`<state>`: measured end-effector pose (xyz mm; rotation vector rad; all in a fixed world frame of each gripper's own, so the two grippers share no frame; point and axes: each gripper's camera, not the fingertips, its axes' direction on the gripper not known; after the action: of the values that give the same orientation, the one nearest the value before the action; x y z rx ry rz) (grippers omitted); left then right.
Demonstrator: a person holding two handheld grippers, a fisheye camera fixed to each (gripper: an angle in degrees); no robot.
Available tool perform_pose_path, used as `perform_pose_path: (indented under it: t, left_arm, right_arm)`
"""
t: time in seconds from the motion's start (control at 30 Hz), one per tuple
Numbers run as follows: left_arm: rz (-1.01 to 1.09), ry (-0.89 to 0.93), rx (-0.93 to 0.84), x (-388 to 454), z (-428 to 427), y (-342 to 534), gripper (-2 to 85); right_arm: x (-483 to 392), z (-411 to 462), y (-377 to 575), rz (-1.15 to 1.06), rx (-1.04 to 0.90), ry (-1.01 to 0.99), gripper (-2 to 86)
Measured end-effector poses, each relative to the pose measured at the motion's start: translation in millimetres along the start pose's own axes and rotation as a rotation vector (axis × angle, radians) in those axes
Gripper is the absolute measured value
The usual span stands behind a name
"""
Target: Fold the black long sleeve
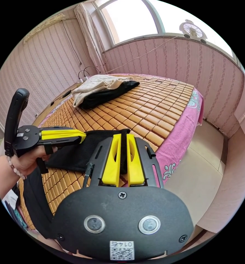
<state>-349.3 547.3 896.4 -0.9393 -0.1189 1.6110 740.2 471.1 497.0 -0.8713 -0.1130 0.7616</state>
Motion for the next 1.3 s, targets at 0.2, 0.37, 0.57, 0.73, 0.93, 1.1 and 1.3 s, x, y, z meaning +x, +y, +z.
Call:
perform_pose_path:
  t: [0.2, 0.37, 0.57, 0.73, 0.93, 1.1, 1.3]
  left_arm:
    - [-0.012, 0.008, -0.005, -1, 0, -7, 0.4]
    - [0.014, -0.060, -0.022, -1, -2, -12, 9.0]
    - [-0.034, 0.084, 0.002, -5, -3, -9, 0.3]
    - [-0.003, 0.066, 0.007, 0, -10, -4, -0.8]
    - [-0.109, 0.149, -0.026, -12, -19, 3, -0.9]
    - [-0.128, 0.155, -0.021, -12, -31, 15, -1.0]
    - [-0.152, 0.167, -0.001, -13, -51, 36, -1.0]
  right_arm:
    - [5, 5, -3, -0.003, -0.003, -0.010, 2.2]
    - [10, 9, -5, 0.006, -0.002, -0.021, 2.0]
    - [13, 14, -7, 0.008, -0.006, -0.031, 2.1]
    - [13, 17, -6, 0.009, -0.004, -0.030, 2.0]
    - [10, 19, -3, 0.007, -0.005, -0.024, 2.0]
    - [4, 21, 1, 0.003, -0.002, -0.013, 2.0]
    - [-1, 20, 8, 0.013, -0.004, -0.025, 2.0]
